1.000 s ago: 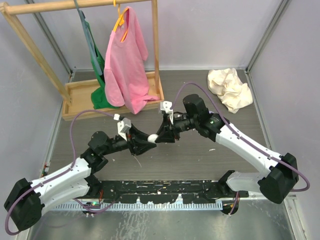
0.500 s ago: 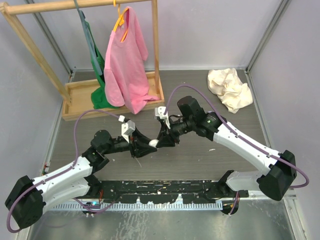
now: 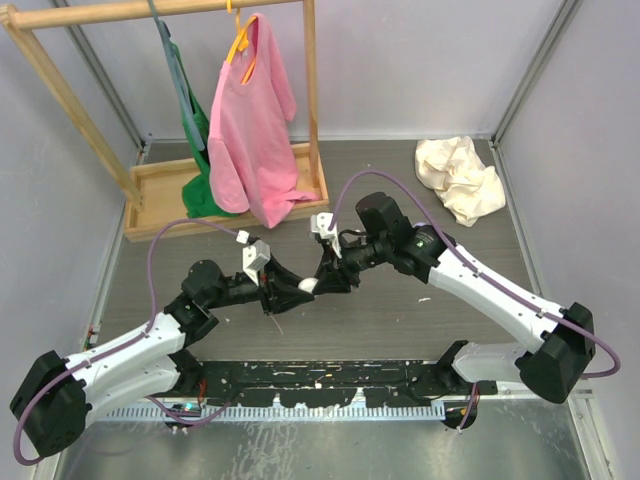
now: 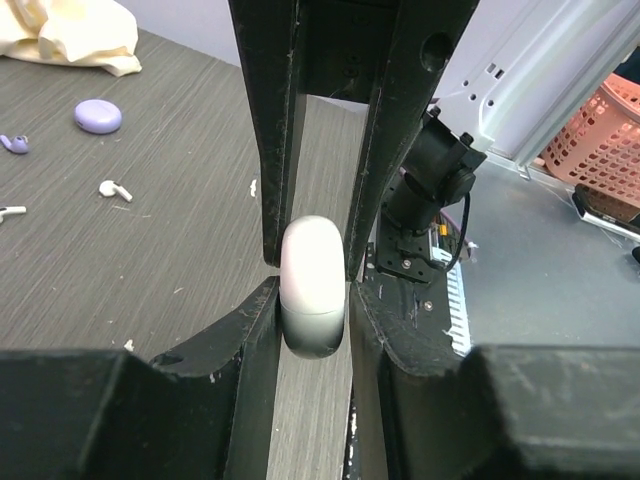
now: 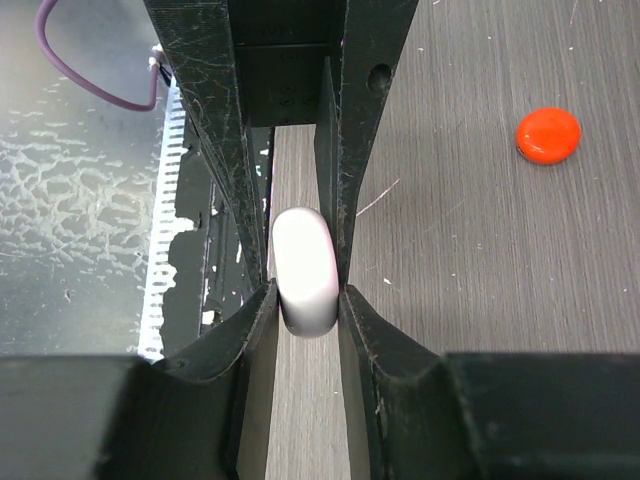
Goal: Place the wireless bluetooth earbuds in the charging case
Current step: Pick up the charging case at the center of the board, then open the charging case, then pick up the earbud from the center of the board.
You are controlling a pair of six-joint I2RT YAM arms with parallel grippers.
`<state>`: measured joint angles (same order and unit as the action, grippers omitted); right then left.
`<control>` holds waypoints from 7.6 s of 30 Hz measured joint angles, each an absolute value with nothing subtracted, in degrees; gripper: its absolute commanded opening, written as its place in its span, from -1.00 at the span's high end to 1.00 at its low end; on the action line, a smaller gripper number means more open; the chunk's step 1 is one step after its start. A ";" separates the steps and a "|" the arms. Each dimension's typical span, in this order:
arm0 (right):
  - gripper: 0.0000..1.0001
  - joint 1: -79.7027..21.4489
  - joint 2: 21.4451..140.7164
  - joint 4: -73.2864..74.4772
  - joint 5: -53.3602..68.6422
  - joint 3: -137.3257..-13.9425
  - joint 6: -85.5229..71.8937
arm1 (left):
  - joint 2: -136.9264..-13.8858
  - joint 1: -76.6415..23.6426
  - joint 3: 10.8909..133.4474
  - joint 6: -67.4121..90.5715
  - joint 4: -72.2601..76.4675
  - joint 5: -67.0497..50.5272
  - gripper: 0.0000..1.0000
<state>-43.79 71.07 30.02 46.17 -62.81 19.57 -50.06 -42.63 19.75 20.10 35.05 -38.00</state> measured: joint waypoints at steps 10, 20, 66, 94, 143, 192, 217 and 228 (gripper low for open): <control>0.96 -43.77 69.80 29.26 44.62 -62.78 19.11 | -50.02 -42.63 19.75 20.21 35.70 -37.28 0.33; 0.96 -43.77 69.73 28.32 44.86 -62.72 17.82 | -50.89 -42.57 19.44 20.69 37.98 -36.45 0.58; -0.49 -44.58 69.34 16.14 40.71 -56.03 13.19 | -46.02 -42.68 12.27 7.88 42.52 -34.98 1.00; -0.50 -44.95 66.02 15.29 31.86 -55.59 10.28 | -46.68 -43.13 12.08 6.39 42.41 -37.34 1.00; -0.30 -26.22 89.80 23.18 -5.21 -56.36 -10.24 | -44.64 -43.16 10.90 6.31 38.22 -14.70 1.00; 0.24 -21.19 102.67 29.26 -8.73 -63.94 -16.99 | -46.17 -43.16 10.90 6.33 37.80 -15.84 1.00; 0.52 -21.43 99.33 29.30 -9.37 -60.99 -17.12 | -45.80 -43.16 10.90 6.31 37.74 -15.84 0.99; 0.52 -26.24 83.94 28.42 -9.43 -58.13 -17.12 | -44.97 -43.16 10.85 6.11 37.82 -15.81 1.00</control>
